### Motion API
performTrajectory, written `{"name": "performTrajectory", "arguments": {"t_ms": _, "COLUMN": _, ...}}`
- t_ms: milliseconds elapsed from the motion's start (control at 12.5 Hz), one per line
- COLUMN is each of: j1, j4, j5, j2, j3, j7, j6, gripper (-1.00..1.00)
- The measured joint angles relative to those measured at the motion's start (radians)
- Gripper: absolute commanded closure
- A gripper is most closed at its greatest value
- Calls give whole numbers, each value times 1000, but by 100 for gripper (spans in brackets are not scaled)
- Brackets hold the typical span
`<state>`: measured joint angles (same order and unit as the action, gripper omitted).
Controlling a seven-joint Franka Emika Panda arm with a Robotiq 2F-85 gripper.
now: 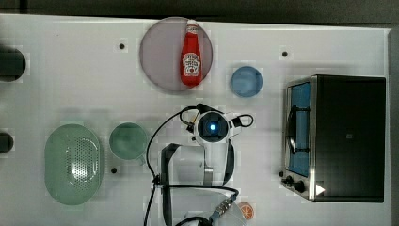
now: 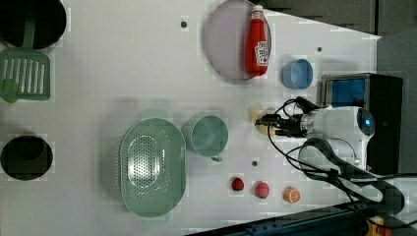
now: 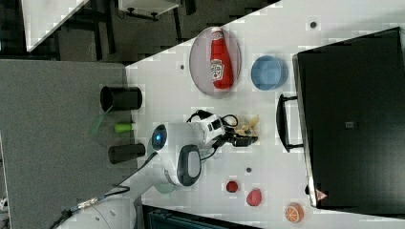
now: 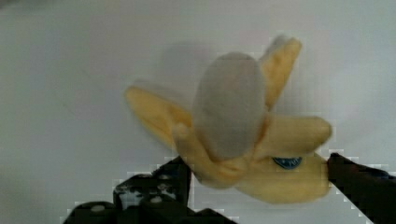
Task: Pick Banana and place it in mug.
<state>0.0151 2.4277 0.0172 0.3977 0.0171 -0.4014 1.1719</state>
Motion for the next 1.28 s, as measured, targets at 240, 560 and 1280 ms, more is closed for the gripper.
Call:
{"name": "performTrajectory", "arguments": {"t_ms": 240, "j1": -11, "j4": 2, "j5": 1, "j2": 25, "j3": 3, "j7": -8, "j6": 22, "gripper": -42}}
{"name": "performTrajectory", "arguments": {"t_ms": 560, "j1": -24, "j4": -10, "j5": -16, "j2": 29, "j3": 2, "j7": -8, "j6": 58, "gripper": 28}}
{"name": "performTrajectory", "arguments": {"t_ms": 1280, "j1": -13, "j4": -29, "j5": -28, "j2": -115, "j3": -2, "j7": -14, "j6": -146, "gripper": 28}}
